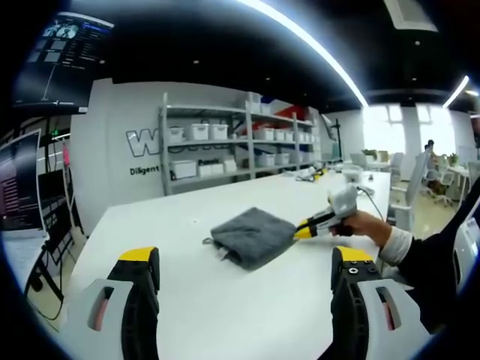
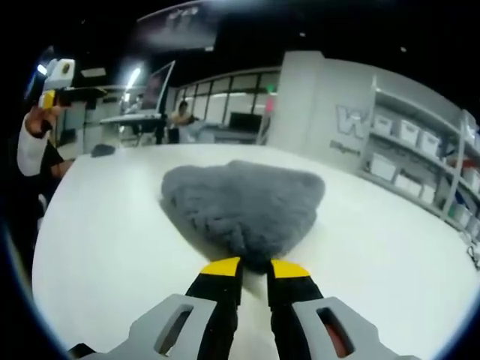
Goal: Open the folded towel by lifting each exposed corner and separating the folded layers until the towel lies flat within the target outline without major curled edges
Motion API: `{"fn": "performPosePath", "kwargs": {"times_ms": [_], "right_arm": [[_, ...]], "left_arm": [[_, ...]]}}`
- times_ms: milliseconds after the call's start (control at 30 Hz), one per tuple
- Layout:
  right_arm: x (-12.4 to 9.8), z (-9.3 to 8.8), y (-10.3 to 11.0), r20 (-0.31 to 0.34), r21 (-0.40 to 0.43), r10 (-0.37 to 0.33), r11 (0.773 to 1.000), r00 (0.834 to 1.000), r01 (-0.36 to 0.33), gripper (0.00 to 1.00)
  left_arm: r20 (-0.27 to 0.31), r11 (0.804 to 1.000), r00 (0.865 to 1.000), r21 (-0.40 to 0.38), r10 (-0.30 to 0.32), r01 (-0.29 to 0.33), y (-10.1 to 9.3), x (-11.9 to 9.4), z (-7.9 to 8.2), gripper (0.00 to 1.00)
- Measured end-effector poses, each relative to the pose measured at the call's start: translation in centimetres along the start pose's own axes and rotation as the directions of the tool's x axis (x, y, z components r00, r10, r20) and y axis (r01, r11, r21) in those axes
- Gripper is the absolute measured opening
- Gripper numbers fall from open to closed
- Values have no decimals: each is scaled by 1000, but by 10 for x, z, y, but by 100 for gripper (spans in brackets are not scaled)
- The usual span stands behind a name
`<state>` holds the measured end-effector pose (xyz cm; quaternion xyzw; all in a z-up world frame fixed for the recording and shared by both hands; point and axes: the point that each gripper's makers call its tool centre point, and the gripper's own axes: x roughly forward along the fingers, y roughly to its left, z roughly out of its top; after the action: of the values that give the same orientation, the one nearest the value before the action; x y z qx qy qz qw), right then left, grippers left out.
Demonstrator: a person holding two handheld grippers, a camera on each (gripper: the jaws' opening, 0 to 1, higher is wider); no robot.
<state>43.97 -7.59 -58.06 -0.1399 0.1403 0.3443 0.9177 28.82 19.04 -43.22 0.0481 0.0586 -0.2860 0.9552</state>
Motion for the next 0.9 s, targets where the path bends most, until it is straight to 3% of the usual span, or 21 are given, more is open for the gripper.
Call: {"fn": "performPosePath", "kwargs": {"times_ms": [267, 433, 900], "right_arm": [[-1, -1, 0, -2, 41, 19, 999, 1000, -19, 3], [-2, 0, 0, 2, 46, 24, 999, 1000, -24, 1], [-4, 0, 7, -22, 1, 44, 999, 999, -44, 0]], "left_arm": [[-4, 1000, 1000, 0, 1, -1, 2, 2, -2, 92], [28, 1000, 999, 11, 23, -24, 5, -1, 4, 90], [32, 998, 998, 35, 45, -46, 7, 0, 5, 89]]}}
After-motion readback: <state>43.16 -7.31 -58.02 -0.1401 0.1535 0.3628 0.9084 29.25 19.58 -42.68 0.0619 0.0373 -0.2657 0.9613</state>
